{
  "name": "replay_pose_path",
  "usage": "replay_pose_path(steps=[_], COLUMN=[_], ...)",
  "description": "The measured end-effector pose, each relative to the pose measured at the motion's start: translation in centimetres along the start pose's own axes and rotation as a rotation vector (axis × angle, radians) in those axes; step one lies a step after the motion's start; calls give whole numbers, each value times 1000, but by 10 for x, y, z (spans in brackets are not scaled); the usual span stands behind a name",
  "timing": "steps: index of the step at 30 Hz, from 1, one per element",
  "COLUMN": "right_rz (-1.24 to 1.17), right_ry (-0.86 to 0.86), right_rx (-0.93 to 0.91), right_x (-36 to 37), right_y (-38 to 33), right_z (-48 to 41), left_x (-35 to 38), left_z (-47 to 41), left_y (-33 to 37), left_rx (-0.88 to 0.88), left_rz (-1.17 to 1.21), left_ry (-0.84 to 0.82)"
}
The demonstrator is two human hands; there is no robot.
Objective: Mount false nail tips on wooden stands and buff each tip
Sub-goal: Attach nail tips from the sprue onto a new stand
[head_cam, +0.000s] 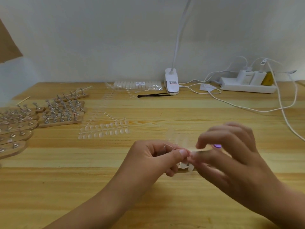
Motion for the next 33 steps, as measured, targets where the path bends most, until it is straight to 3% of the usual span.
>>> replay_pose_path(steps=[1,3,6,7,9,10,13,15,19,23,30,33], right_rz=[52,-76,-823,-1025,-1101,-1077,-970,-906,-813,-762,-323,-326], right_ry=[-14,17,13,39,132,156,128,86,68,72,0,4], right_rx=[-49,119,721,843,895,865,738,701,687,670,362,332], right_x=[-1,-5,-4,-3,-6,-8,-9,-7,-3,-2,-5,-4], right_y=[-1,1,16,22,34,36,31,27,28,31,25,25], right_z=[1,-2,-3,-1,4,4,1,1,3,5,3,3], left_x=[0,0,-6,-4,-2,-3,-7,-5,0,1,-1,-2], left_z=[0,2,6,9,10,9,2,-1,-1,-1,-1,-2], left_y=[0,1,10,13,11,11,4,-1,1,2,2,0], left_rx=[1,107,590,736,847,774,338,191,153,173,181,187], left_rz=[5,-85,-589,-728,-770,-661,-111,80,203,177,112,87], left_ry=[-9,27,225,262,246,195,-92,-214,-320,-315,-283,-279])
Point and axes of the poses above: each hand's wrist, its own z-axis away from the middle knuckle, its own x-axis out of the palm, y = z × x, the point moved 3 cm from there along -z, towards the middle knuckle, and after that the axes turned 14 degrees about -z, right-handed, at the moved point
